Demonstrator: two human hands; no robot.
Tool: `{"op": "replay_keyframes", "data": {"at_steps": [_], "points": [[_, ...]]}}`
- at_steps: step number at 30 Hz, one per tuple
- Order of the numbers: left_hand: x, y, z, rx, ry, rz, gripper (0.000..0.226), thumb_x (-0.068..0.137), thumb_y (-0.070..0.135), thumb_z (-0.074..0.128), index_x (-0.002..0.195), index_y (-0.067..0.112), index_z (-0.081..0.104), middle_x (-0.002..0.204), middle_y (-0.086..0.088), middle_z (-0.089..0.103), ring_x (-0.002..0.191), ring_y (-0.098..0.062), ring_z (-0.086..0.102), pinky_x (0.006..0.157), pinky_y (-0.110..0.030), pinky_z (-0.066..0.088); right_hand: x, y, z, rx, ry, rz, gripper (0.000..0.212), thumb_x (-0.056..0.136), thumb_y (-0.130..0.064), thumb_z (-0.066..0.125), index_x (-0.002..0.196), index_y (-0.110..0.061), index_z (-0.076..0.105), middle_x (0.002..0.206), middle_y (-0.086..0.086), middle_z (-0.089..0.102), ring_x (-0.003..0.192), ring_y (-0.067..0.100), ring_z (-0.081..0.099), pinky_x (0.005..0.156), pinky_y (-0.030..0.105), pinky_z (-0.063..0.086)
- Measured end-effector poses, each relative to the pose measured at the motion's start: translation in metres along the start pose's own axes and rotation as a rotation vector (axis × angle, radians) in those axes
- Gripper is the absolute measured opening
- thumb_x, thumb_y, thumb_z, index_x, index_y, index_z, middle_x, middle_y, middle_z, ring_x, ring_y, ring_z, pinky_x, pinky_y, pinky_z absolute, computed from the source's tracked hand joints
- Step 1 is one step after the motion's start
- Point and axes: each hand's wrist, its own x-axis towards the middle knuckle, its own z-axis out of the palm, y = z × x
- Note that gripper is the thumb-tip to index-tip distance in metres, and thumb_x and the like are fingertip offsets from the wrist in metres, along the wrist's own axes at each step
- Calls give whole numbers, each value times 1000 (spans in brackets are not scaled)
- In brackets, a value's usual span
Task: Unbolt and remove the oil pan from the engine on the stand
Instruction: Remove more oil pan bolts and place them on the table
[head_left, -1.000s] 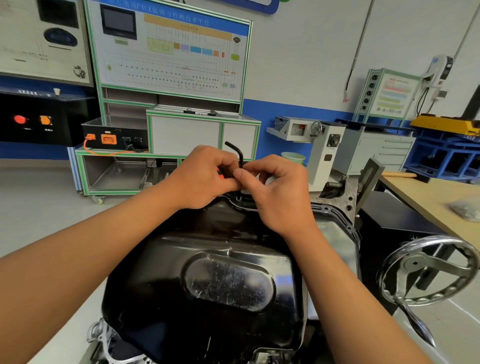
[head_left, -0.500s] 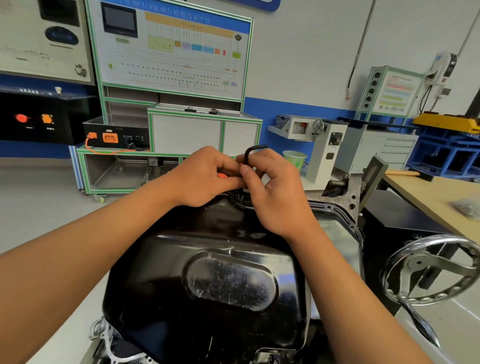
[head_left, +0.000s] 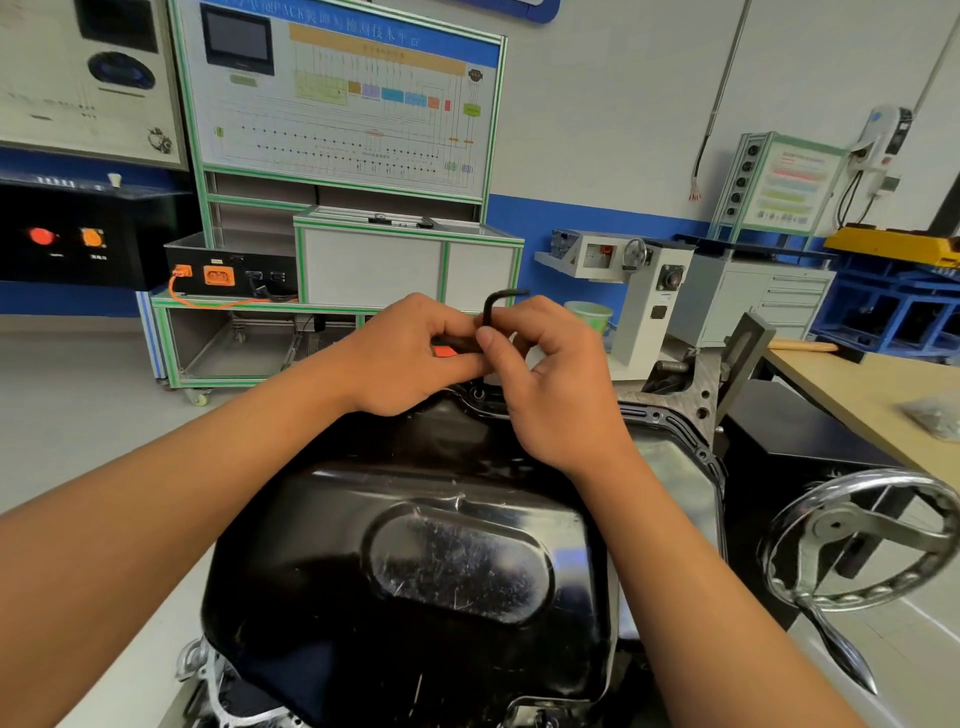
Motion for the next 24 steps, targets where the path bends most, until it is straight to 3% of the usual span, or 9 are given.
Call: {"op": "replay_keyframes", "data": {"at_steps": [4, 9, 11, 13, 15, 17, 18, 21, 24], "points": [[1, 1, -2, 11, -11, -37, 12, 92, 17, 68, 99, 16, 78, 91, -8, 77, 82, -15, 69, 85, -42, 56, 1, -1, 0, -21, -38, -8, 9, 93, -13, 68, 97, -9, 76, 76, -2, 55, 72, 13, 52, 68, 27, 44], [2, 6, 3, 23, 83, -7, 9, 85, 15, 77, 82, 24, 79, 76, -7, 75, 69, -13, 64, 72, -35, 53, 1, 1, -1, 67, 83, 42, 6, 83, -21, 81, 87, -19, 77, 69, -10, 57, 62, 3, 50, 65, 20, 42], [3, 6, 5, 38, 99, 2, 8, 83, 15, 79, 87, 8, 78, 82, -19, 73, 74, -33, 67, 76, -47, 56, 1, 0, -1, 93, 111, 37, 15, 81, -17, 82, 79, -28, 72, 68, -12, 58, 61, 2, 52, 63, 21, 43], [4, 5, 4, 70, 114, 16, 19, 82, 15, 79, 89, -2, 75, 83, -27, 70, 73, -37, 64, 74, -54, 52, 0, 0, 0, 70, 104, 4, 22, 82, -13, 81, 75, -30, 68, 66, -16, 53, 61, 2, 51, 62, 18, 41], [3, 3, 4, 80, 101, 26, 17, 84, 16, 78, 90, 1, 75, 80, -20, 72, 68, -25, 63, 70, -48, 53, -1, 1, 1, 44, 74, -20, 7, 86, -11, 77, 83, -18, 76, 70, -14, 54, 64, 1, 52, 63, 13, 39], [1, 2, 3, 39, 60, 32, 7, 89, 15, 73, 93, 11, 77, 73, 7, 73, 60, 3, 58, 61, -19, 50, -1, 1, 1, 14, 54, -32, 6, 90, -11, 72, 90, -10, 77, 74, -9, 56, 67, 3, 52, 64, 17, 41], [-1, 4, 2, 30, 37, 29, 8, 91, 14, 70, 92, 18, 77, 70, 16, 70, 59, 8, 57, 61, -8, 45, -1, 2, 1, 6, 43, -35, 8, 92, -11, 69, 91, -9, 77, 74, -6, 56, 68, 5, 51, 64, 22, 43], [-1, 5, 1, 12, 16, -6, 17, 94, 15, 66, 92, 30, 74, 80, 14, 75, 74, -1, 69, 73, -14, 51, -1, 0, 1, -19, -6, -35, 13, 96, -10, 63, 94, -9, 76, 79, 4, 59, 73, 13, 53, 69, 33, 46], [-1, 6, 1, 19, 56, 15, 14, 91, 13, 69, 91, 24, 78, 80, 9, 76, 77, -7, 71, 74, -21, 54, 0, 0, 2, -26, -12, -28, 11, 95, -15, 65, 93, -11, 75, 80, 3, 59, 71, 9, 51, 68, 30, 45]]}}
